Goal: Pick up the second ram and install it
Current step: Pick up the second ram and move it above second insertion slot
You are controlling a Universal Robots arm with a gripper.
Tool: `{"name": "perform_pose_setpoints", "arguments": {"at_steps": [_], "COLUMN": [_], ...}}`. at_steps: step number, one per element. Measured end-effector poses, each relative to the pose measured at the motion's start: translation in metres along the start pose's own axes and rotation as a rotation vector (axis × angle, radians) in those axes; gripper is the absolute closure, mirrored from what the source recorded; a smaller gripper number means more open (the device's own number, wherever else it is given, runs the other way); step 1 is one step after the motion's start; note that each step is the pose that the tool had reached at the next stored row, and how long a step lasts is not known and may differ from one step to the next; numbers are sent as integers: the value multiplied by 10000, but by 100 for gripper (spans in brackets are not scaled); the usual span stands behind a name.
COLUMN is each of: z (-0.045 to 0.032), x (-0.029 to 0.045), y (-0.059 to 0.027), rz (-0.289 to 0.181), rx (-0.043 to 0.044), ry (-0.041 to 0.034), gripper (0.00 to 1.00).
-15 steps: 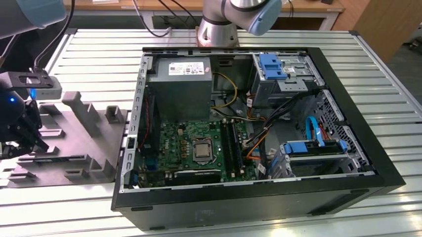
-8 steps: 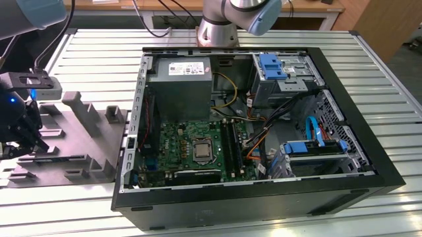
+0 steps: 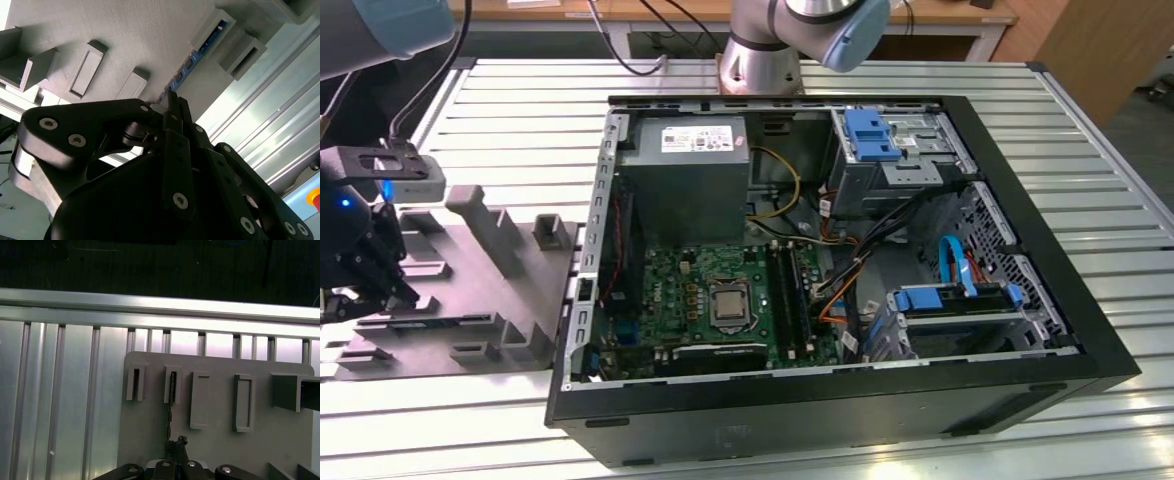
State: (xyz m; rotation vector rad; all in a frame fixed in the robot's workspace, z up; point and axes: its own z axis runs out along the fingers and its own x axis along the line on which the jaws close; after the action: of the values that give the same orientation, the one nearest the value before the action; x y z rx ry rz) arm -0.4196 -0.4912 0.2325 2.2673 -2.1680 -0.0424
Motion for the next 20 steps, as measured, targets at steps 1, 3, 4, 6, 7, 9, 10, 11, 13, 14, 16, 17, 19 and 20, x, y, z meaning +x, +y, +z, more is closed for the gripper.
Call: {"name": "perform_pose_setpoints", "arguments": {"at_steps": [1,3,4,6,7,9,10,11,13,14,16,17,19,20], "z": [0,0,0,-1,-1,0,7,23,58,76,110,125,155,173], "x": [0,0,0,0,0,0,0,0,1,0,0,0,-1,0], "y": [0,0,0,0,0,0,2,8,17,25,48,59,73,76], "rz": [0,0,0,0,0,0,0,1,0,0,-1,-1,-2,-6], "rx": [0,0,0,0,0,0,4,18,34,39,56,63,66,67], "ry": [0,0,0,0,0,0,2,2,2,2,3,2,3,2], "gripper": [83,77,77,65,65,58,58,58,58,58,58,58,58,58]}}
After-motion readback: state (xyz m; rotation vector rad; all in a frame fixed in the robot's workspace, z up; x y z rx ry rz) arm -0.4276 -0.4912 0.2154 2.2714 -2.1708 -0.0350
